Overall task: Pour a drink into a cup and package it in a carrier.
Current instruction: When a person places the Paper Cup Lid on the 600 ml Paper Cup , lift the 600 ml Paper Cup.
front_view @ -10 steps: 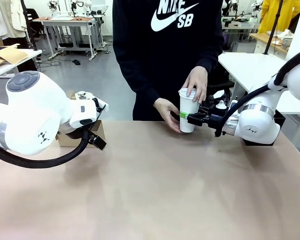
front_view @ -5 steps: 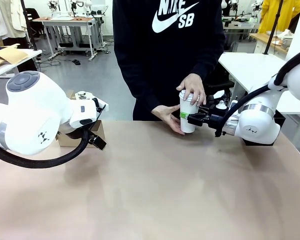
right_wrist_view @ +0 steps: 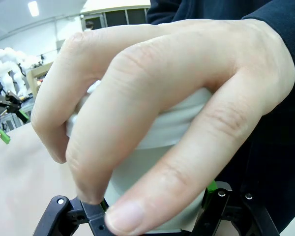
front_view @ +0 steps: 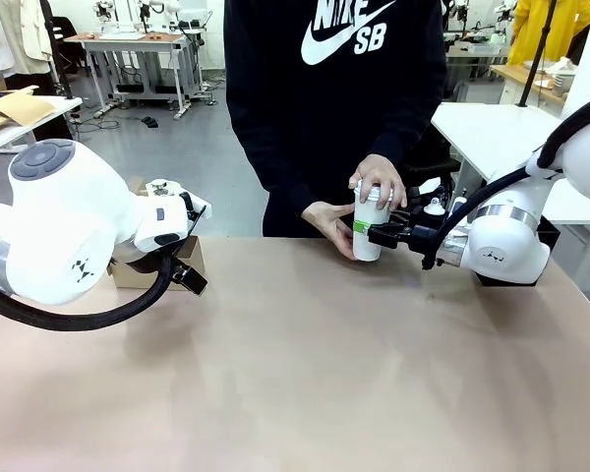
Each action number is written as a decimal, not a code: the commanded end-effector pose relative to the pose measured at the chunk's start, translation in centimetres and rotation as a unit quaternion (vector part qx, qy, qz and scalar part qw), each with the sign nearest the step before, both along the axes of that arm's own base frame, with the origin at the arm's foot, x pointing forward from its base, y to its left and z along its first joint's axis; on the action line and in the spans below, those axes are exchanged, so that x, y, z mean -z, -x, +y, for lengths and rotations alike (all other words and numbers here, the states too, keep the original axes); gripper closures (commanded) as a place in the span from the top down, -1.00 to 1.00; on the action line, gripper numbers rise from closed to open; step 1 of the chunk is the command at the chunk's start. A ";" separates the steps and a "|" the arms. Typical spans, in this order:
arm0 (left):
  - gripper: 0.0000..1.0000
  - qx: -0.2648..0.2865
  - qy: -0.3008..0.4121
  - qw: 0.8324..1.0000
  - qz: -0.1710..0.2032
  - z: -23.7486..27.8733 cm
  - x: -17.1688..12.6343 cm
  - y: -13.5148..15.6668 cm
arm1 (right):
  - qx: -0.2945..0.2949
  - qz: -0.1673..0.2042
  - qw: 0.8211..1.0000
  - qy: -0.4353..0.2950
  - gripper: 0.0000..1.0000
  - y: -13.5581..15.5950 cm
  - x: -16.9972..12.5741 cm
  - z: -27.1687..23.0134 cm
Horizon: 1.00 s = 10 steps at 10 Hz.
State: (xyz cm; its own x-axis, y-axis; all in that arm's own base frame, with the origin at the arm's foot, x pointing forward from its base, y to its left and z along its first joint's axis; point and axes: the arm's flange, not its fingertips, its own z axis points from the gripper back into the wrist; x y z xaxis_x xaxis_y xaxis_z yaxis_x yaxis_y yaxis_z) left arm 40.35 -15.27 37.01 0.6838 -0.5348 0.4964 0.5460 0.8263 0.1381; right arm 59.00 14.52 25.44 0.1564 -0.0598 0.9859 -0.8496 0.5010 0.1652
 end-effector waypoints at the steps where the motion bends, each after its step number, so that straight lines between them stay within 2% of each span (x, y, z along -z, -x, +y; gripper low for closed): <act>1: 1.00 0.000 0.001 1.000 0.000 0.1 0.0 0.0 | 0.000 0.002 1.000 -0.006 0.61 -0.1 -0.6 0.4; 10: 1.00 0.000 0.001 1.000 0.000 0.1 0.0 0.0 | 0.000 0.002 1.000 -0.006 0.61 -0.1 -0.6 0.4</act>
State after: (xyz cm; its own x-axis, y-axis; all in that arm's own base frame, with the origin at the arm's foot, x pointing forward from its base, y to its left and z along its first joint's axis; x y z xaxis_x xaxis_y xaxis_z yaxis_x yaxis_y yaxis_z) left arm 40.35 -15.27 37.01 0.6838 -0.5348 0.4964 0.5460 0.8263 0.1381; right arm 59.01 14.63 25.51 0.1550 -0.0606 0.9861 -0.8508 0.4991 0.1644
